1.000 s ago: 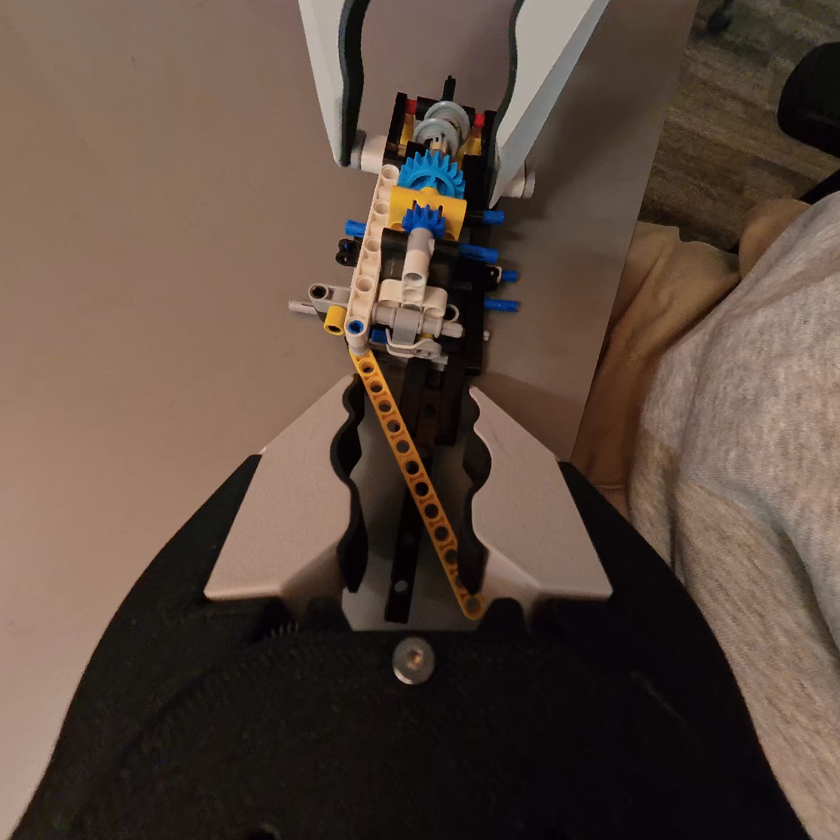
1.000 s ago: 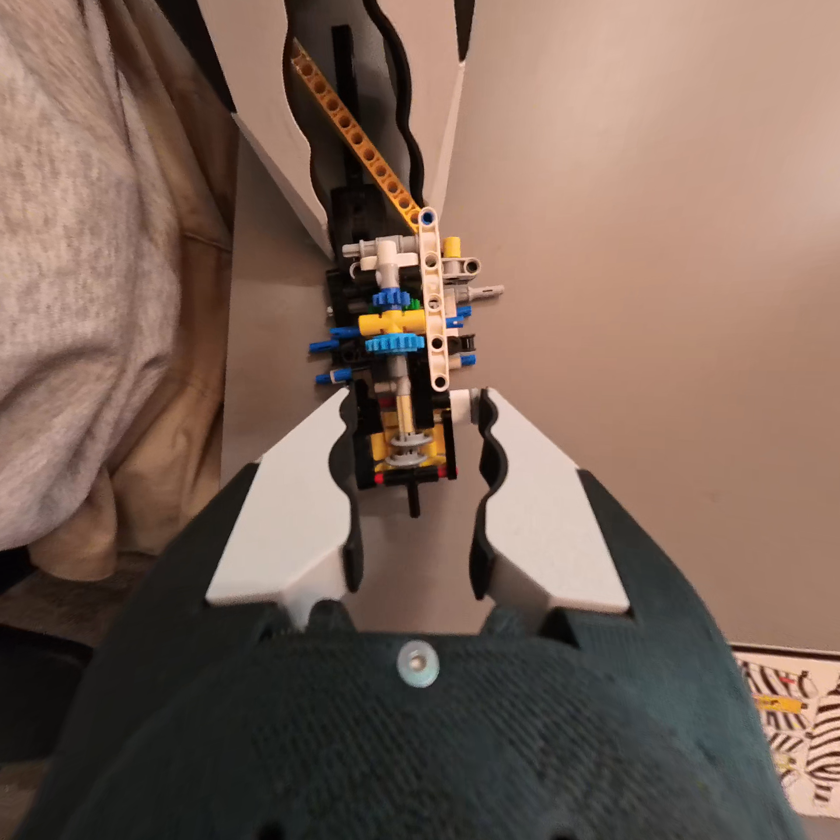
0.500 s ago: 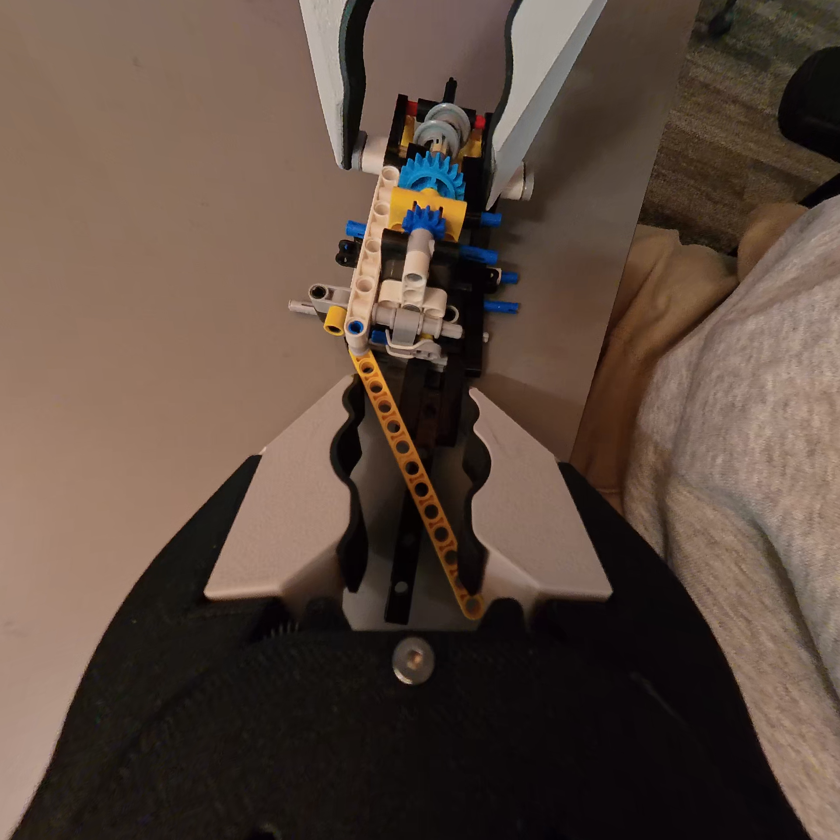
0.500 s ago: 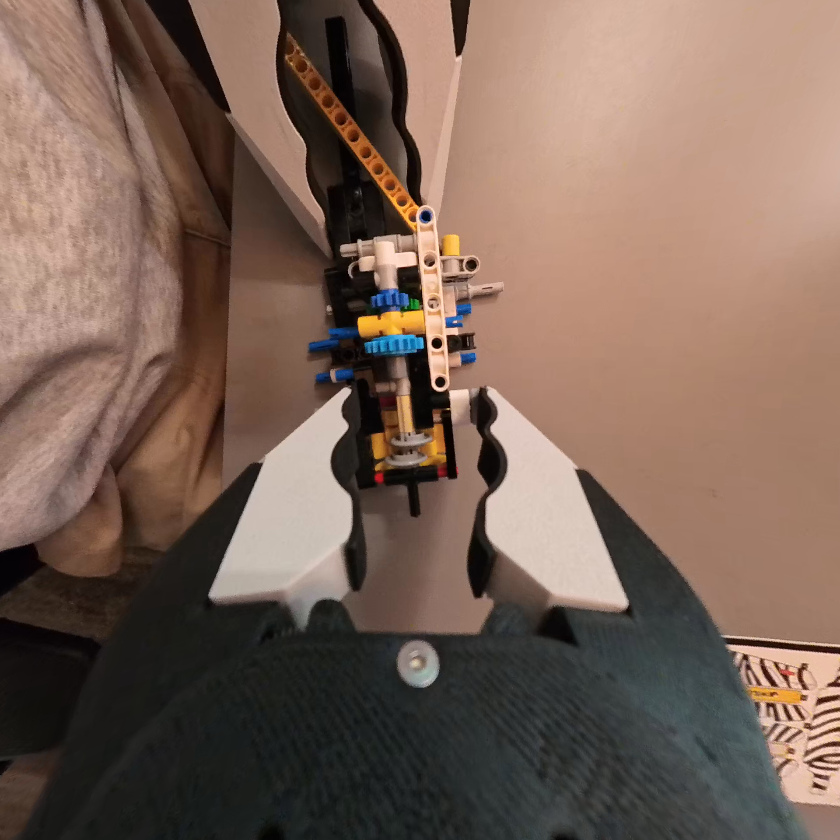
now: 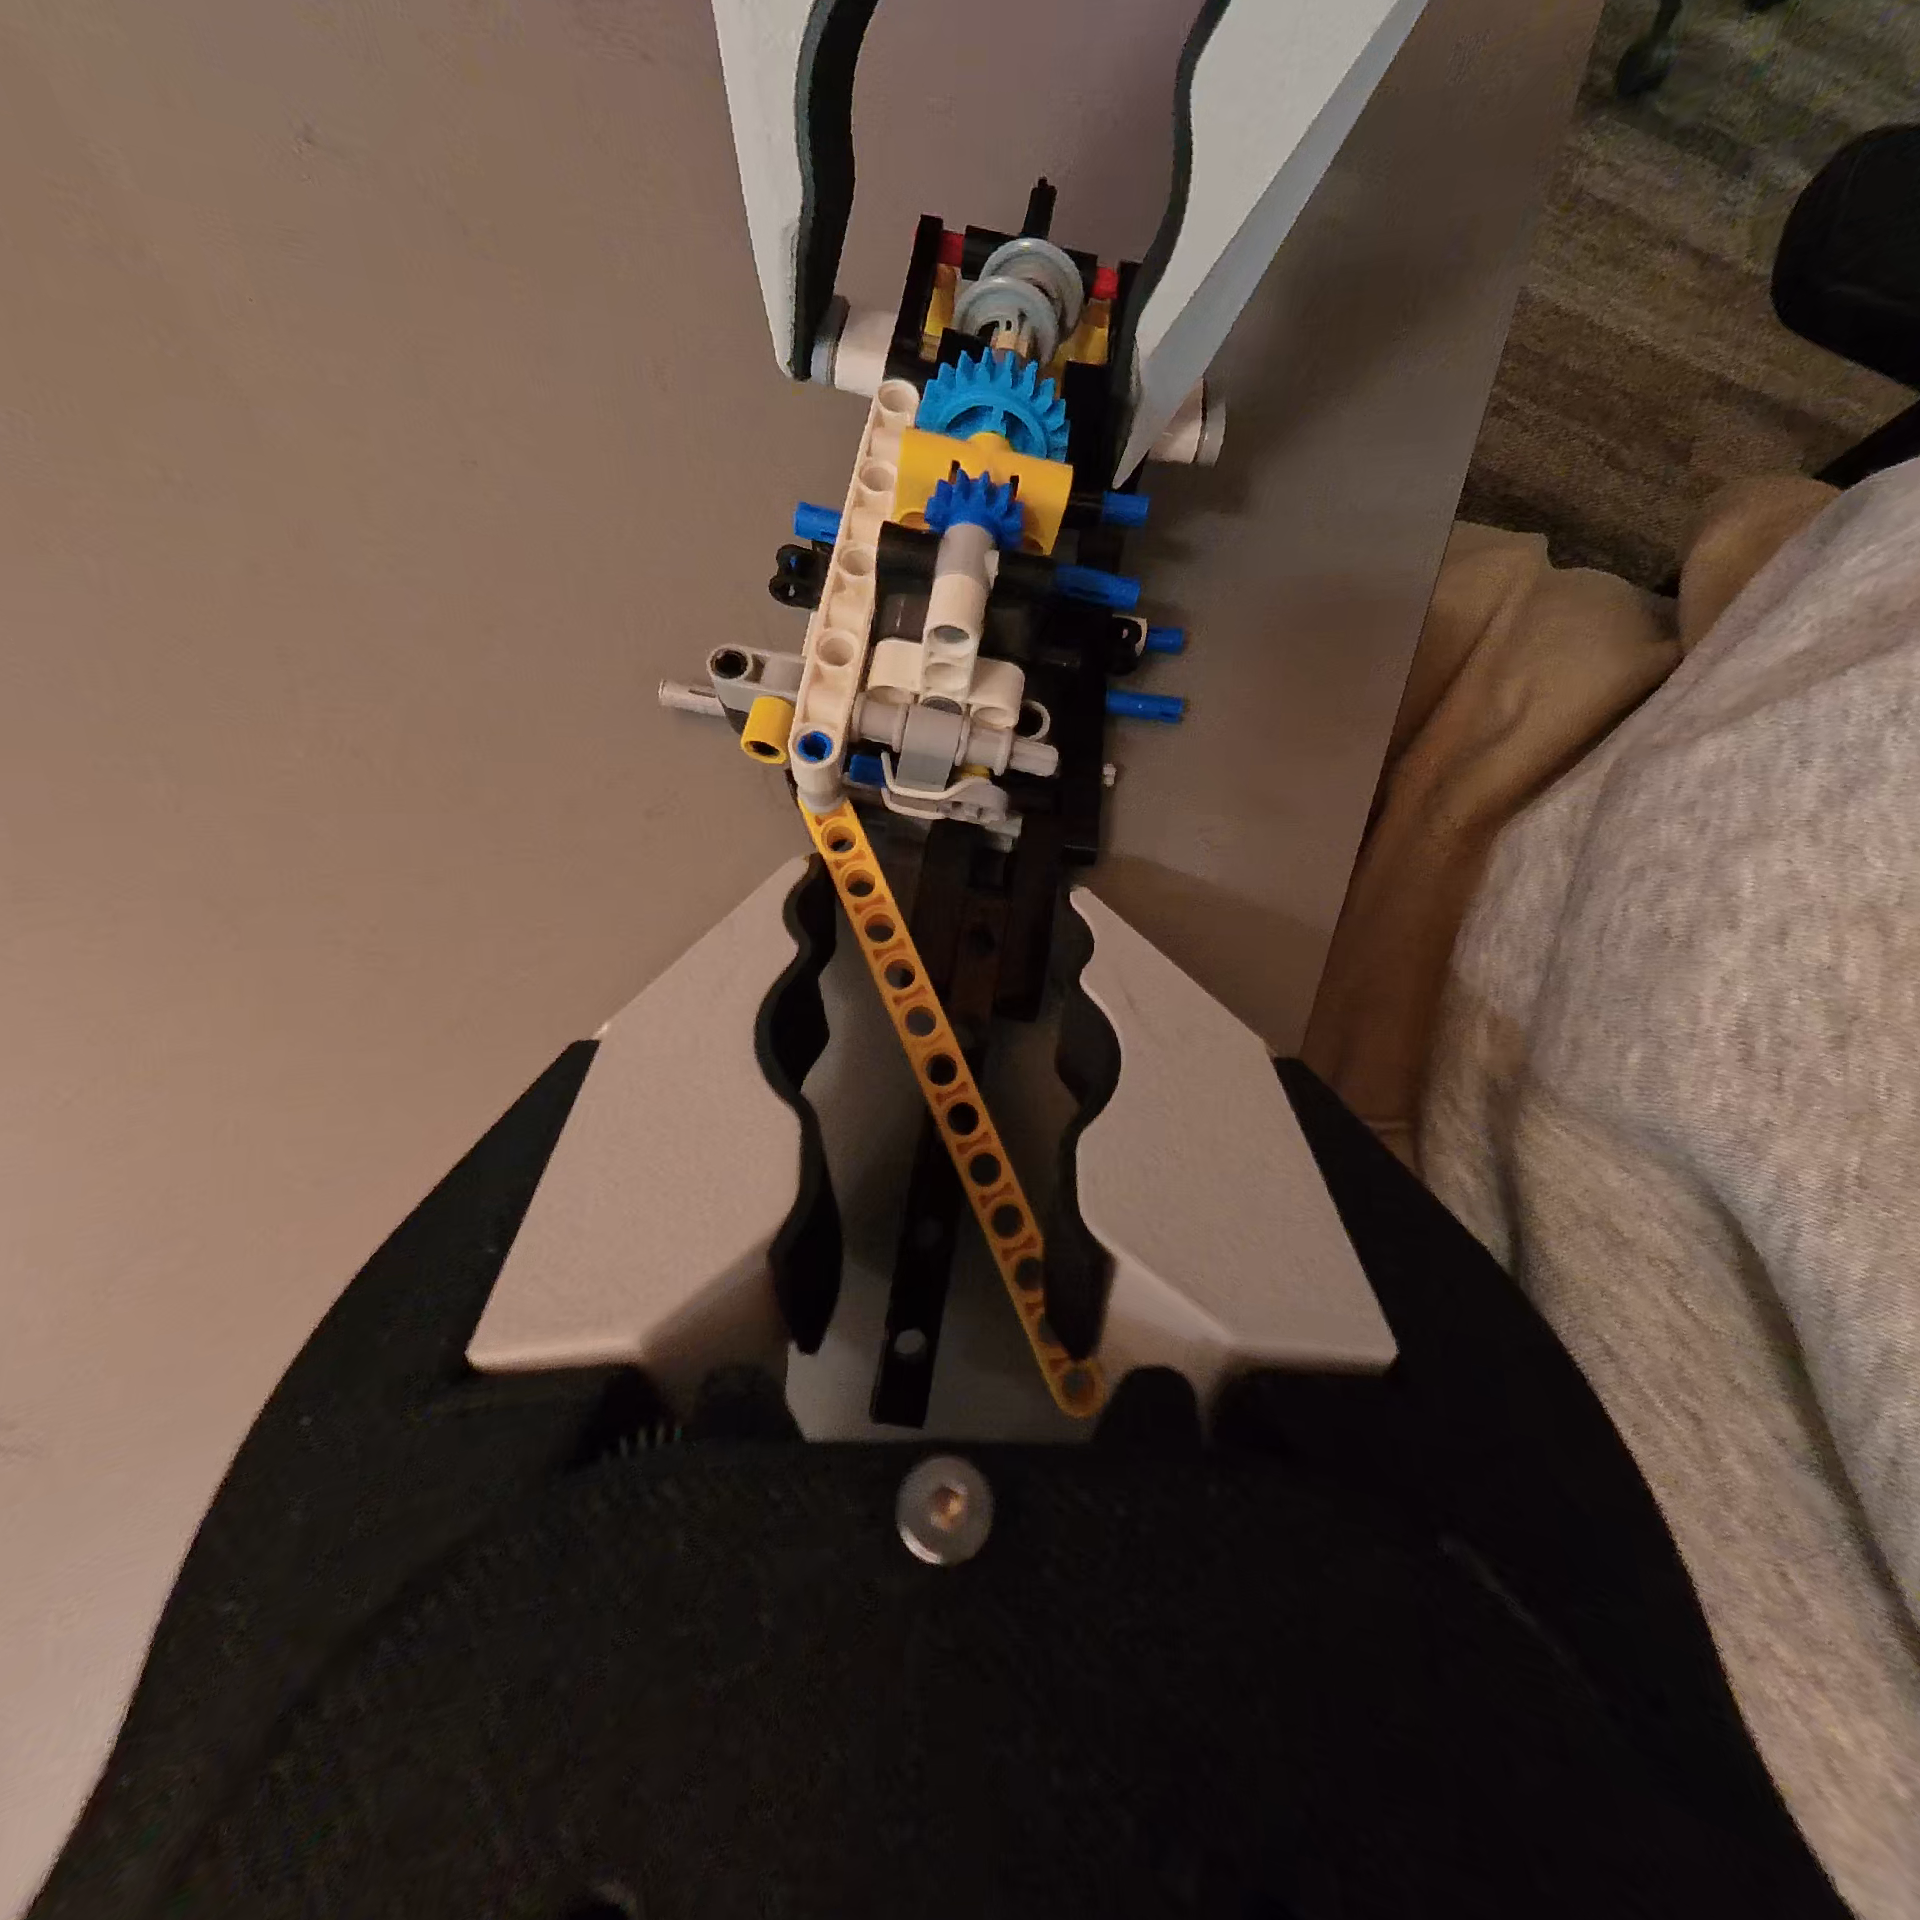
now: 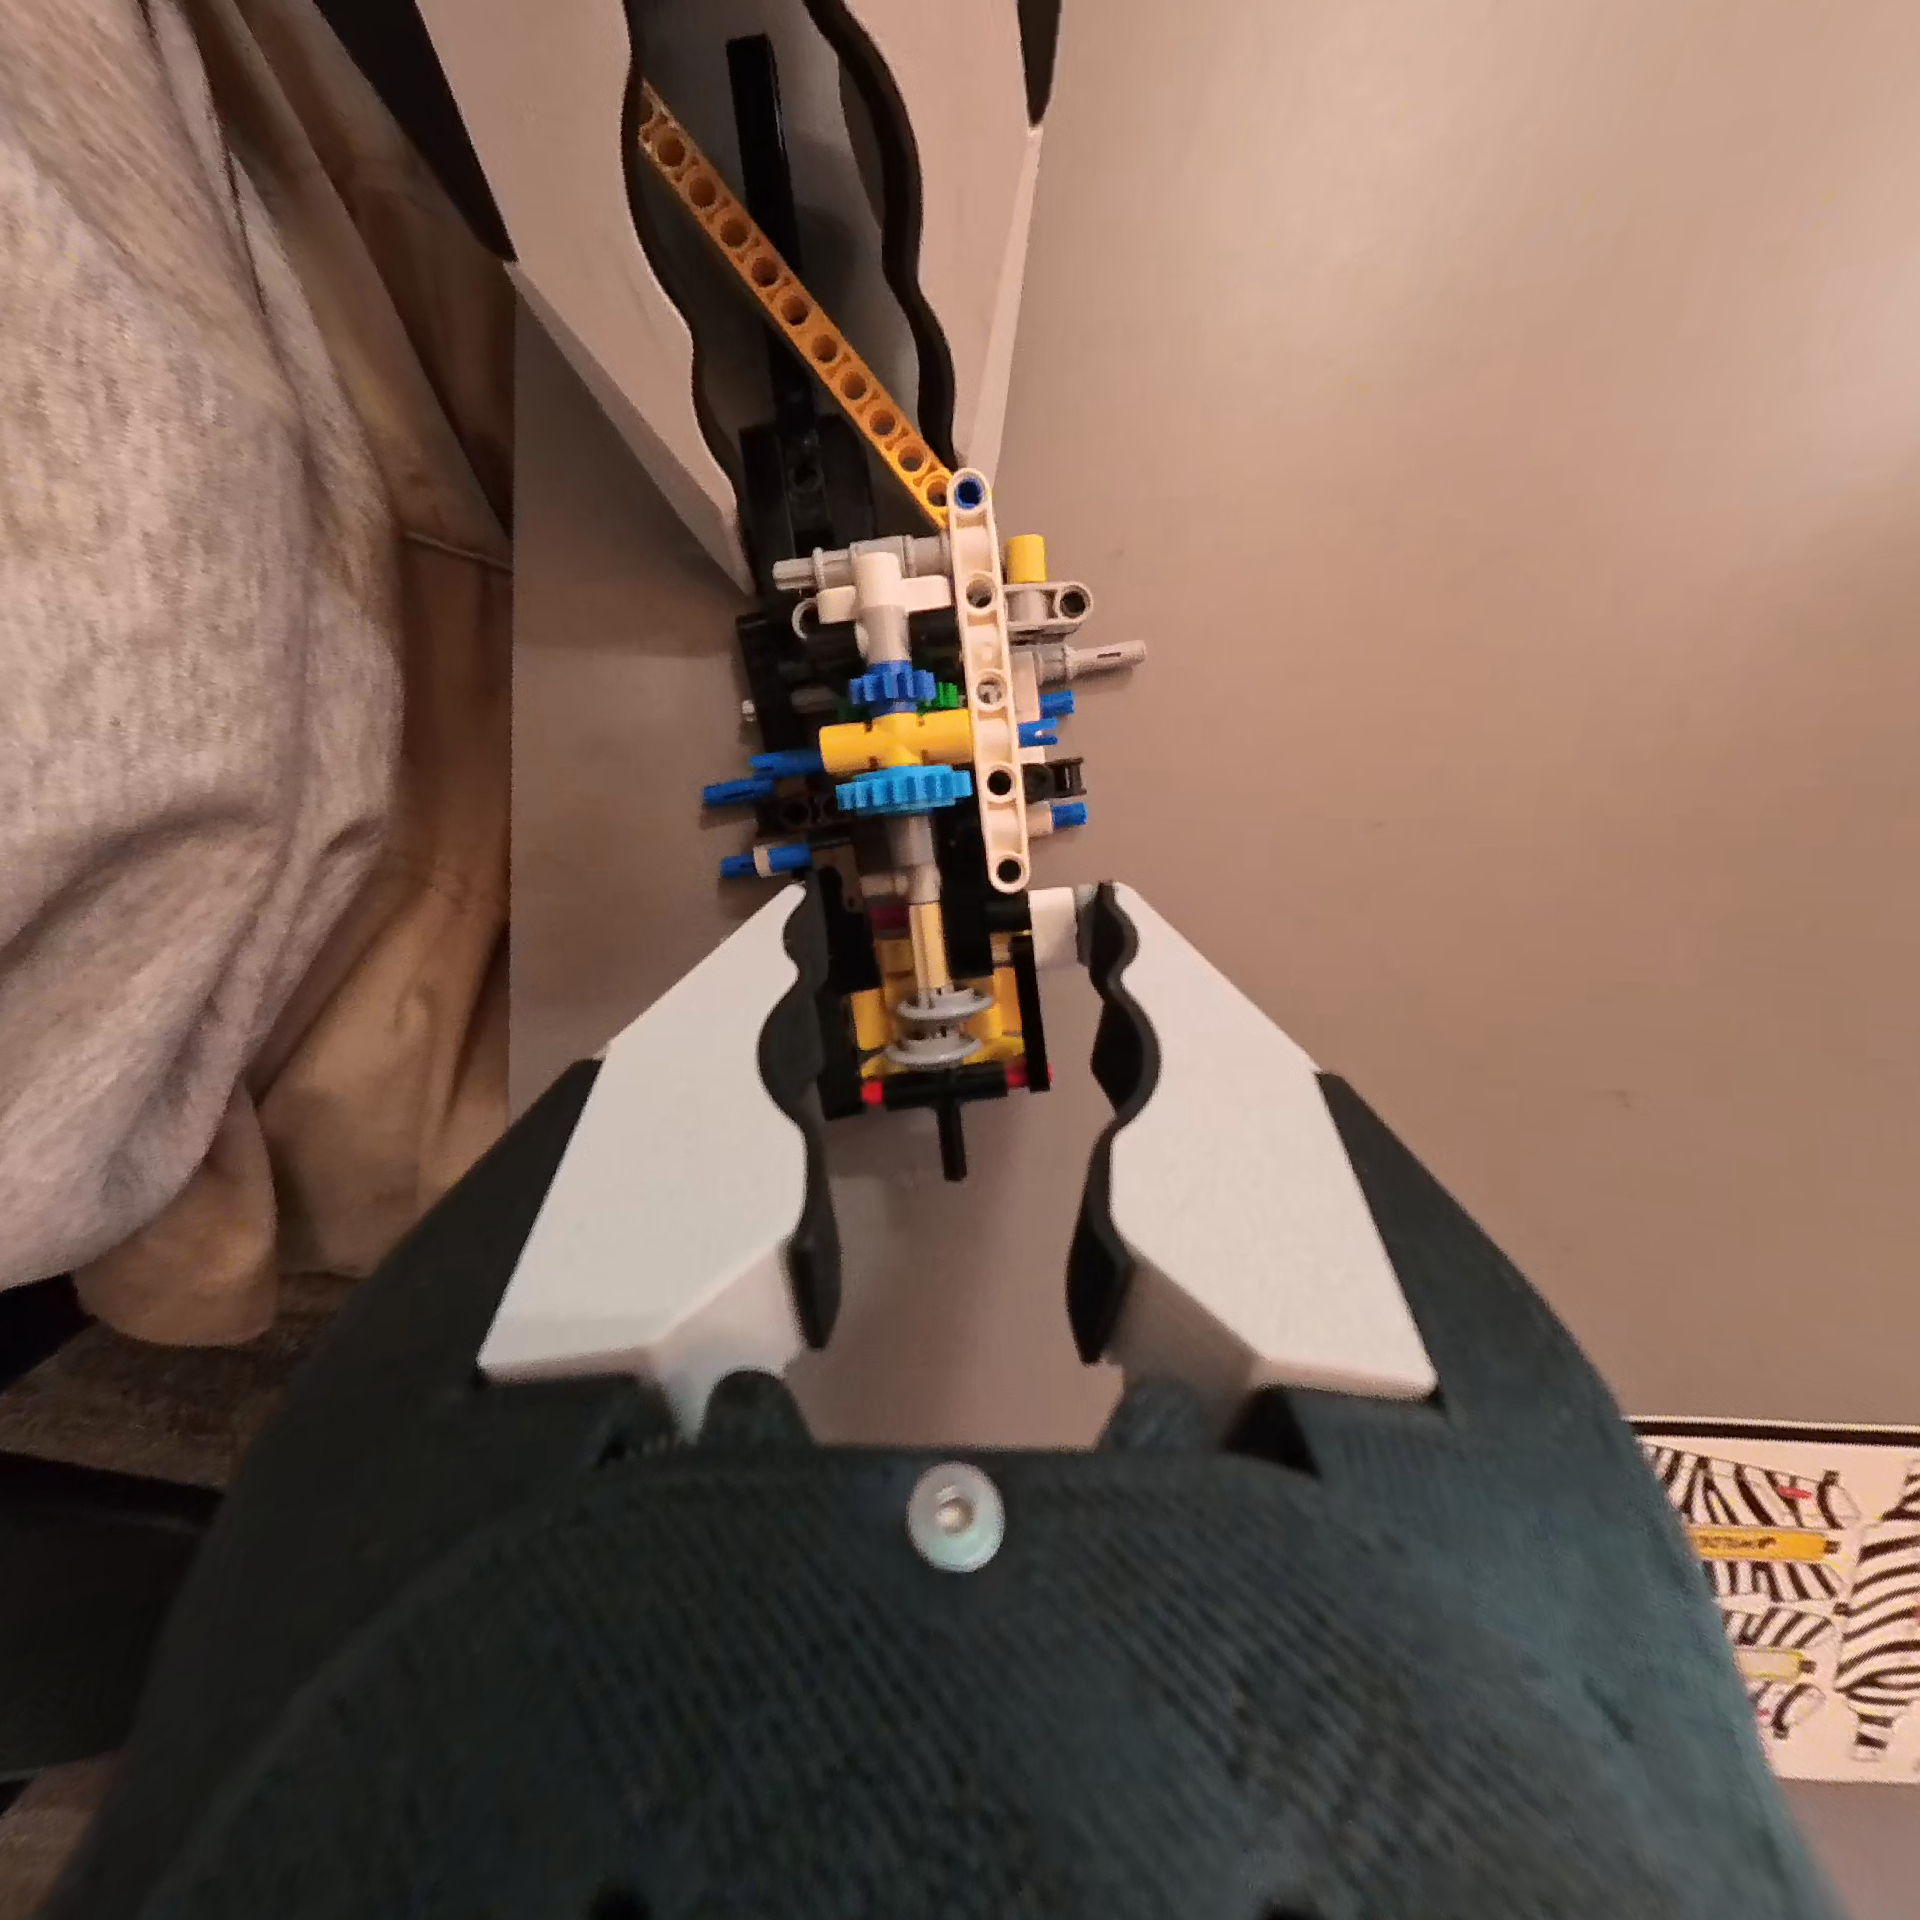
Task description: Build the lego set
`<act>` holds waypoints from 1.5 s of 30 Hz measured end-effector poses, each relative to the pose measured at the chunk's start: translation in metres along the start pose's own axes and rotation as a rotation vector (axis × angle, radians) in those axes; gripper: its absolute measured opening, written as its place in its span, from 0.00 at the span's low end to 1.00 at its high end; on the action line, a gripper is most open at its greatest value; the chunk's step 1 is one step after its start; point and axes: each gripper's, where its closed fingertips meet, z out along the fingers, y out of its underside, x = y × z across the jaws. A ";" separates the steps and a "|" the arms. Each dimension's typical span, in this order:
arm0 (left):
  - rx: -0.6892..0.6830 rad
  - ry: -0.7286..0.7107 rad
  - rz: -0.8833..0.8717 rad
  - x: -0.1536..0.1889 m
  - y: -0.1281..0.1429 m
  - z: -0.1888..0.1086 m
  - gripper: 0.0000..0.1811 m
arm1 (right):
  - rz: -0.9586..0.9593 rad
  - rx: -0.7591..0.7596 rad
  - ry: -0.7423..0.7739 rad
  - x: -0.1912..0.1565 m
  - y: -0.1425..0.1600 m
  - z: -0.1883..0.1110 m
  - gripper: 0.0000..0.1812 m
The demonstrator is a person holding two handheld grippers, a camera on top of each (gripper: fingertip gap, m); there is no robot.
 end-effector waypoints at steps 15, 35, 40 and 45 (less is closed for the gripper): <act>-0.006 0.002 -0.001 0.000 0.000 0.000 0.22 | 0.001 -0.009 -0.008 0.000 0.000 0.000 0.28; 0.018 0.071 -0.085 -0.003 -0.003 -0.001 0.21 | 0.071 0.035 0.034 -0.001 -0.001 0.001 0.28; 0.023 0.155 -0.139 -0.006 -0.006 -0.002 0.21 | 0.108 0.019 0.053 0.000 -0.001 0.001 0.28; 0.022 0.218 -0.206 -0.007 -0.008 -0.004 0.20 | 0.096 0.004 0.078 0.000 -0.002 0.000 0.28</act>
